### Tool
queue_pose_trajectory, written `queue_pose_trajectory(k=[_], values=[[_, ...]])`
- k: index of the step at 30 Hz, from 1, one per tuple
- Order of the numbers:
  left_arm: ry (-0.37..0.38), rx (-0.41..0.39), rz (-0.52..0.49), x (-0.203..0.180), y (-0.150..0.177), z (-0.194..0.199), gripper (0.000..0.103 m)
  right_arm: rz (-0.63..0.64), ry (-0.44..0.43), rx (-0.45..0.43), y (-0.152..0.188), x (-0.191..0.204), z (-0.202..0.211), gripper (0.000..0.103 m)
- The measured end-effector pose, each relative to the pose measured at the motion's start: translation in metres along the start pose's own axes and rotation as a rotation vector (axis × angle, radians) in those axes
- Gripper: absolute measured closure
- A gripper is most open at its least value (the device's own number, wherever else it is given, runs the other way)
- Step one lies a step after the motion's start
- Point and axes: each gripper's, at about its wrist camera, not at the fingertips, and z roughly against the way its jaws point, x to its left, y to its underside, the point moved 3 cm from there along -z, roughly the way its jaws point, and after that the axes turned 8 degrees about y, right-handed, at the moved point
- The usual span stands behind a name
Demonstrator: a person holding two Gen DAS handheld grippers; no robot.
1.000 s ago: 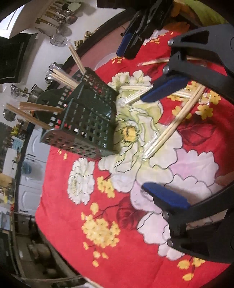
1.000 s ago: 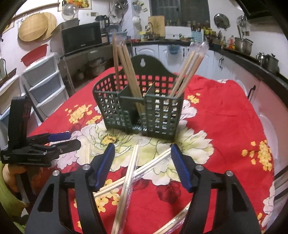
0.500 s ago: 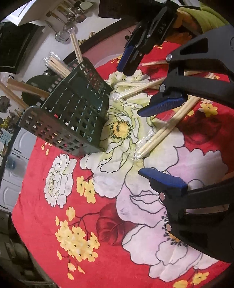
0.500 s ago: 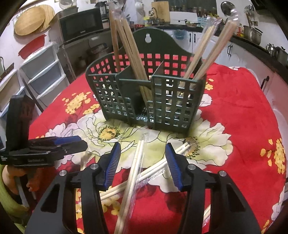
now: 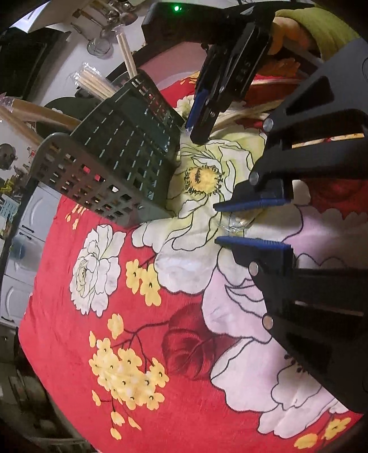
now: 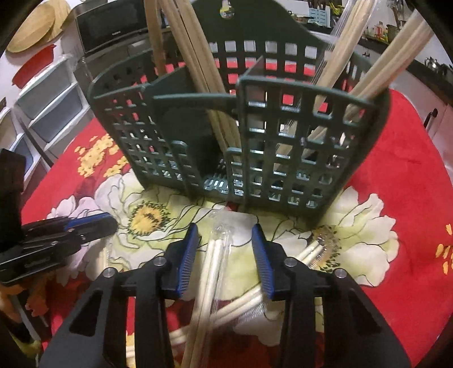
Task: Organize utensils
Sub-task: 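Close the left tool on a wrapped chopstick while the right tool grasps another, then lift both held chopsticks upright and carry them above the green caddy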
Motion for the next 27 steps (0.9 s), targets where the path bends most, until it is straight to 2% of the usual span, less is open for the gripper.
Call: queue_pose_trajectory(k=[1,5,6,14,27], values=[[-0.002,0.0,-0.002,0.0,0.0,0.0,0.094,-0.002,0.001,-0.001,0.0,0.0,-0.002,0.071],[0.0,-0.004,-0.003,0.001,0.0,0.0,0.097,-0.009,-0.009,-0.004,-0.002,0.0,-0.004,0.09],[0.003,-0.006,-0.002,0.002,0.0,0.001,0.098,-0.009,-0.008,-0.006,-0.002,0.0,-0.004,0.091],[0.04,-0.025,-0.002,-0.001,0.001,0.013,0.101,-0.024,-0.014,-0.056,-0.003,-0.005,0.014,0.092],[0.087,-0.108,-0.099,-0.042,-0.015,0.049,0.101,-0.039,-0.051,-0.178,-0.008,-0.006,0.07,0.093]])
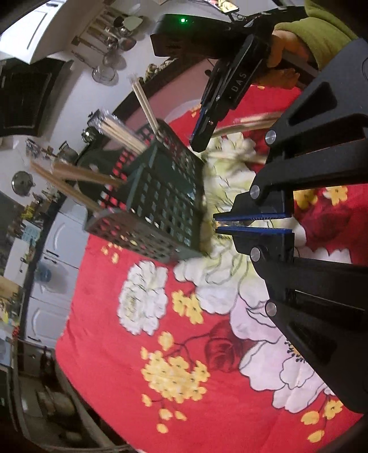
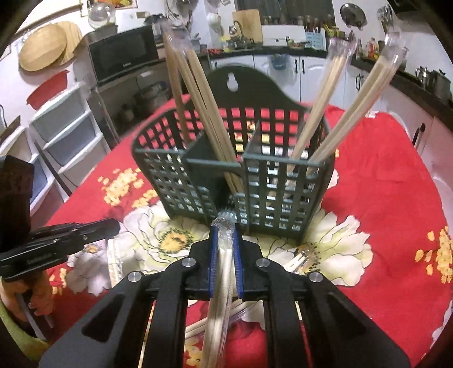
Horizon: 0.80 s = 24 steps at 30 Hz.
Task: Organize utensils
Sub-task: 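Lift both held chopsticks upright and carry them above the green caddy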
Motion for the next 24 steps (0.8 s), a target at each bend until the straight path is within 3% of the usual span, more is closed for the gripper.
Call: queue_pose_trajectory(k=[16,24], values=[[0.075,-0.083,-0.163,-0.07,-0.038,0.021,0.102,-0.006,-0.009,-0.198,-0.026,-0.009,0.083,0.097],[0.122,-0.107,-0.223,-0.098,-0.05,0.024,0.102,-0.014,0.007,-0.257,-0.035,-0.014,0.109,0.097]])
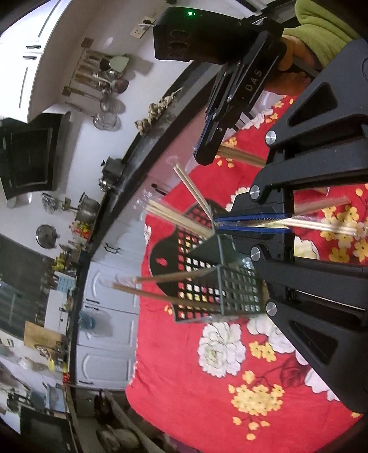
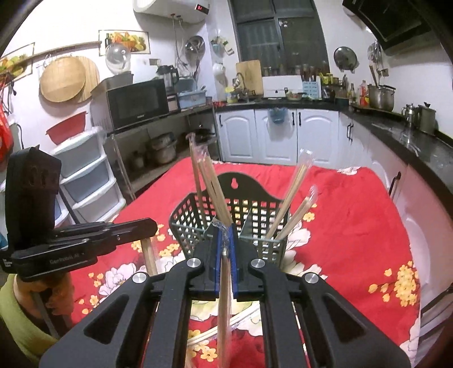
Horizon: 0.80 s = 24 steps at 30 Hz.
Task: Organize utensils
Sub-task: 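Lift both held chopsticks upright and carry them above the green caddy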
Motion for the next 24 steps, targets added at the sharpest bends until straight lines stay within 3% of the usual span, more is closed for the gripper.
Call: queue_pose_trajectory(k=[24], values=[[0.032,-0.146,-0.137,-0.044,-0.067,0.027,0.102,-0.053,0.013,-0.187,-0.048,-0.016,0.055,0.098]])
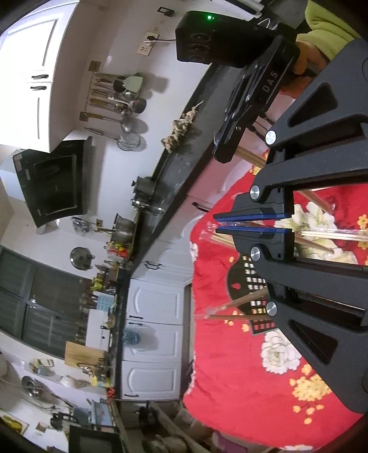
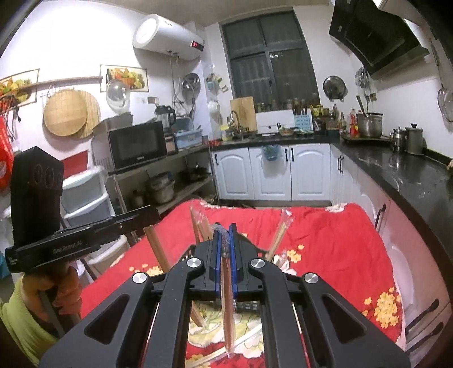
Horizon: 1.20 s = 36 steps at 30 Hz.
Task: Organize utensils
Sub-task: 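Lift both held chopsticks upright and carry them above the green caddy, then lower the chopsticks into the caddy compartments and open both tools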
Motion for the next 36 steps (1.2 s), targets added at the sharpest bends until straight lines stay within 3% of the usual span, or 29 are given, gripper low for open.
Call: queue_pose_trajectory(k=[21,28,36], values=[[-0.108,-0.144,-0.071,0.007,-0.074,0.024,0.102,-0.014,-0.017,-0.163,-0.075,0.005,0.008,0.098],[-0.168,-0.169,-0.086,0.02,-0.086,0.028,0.102,-0.028,-0.014,-0.202,-0.093,0.002,-0.005,0.098],[-0.186,-0.178,-0.05,0.039,-0.086,0.021,0.102,-0.042,0.023,-0.207,-0.097,-0.007,-0.027,0.098]])
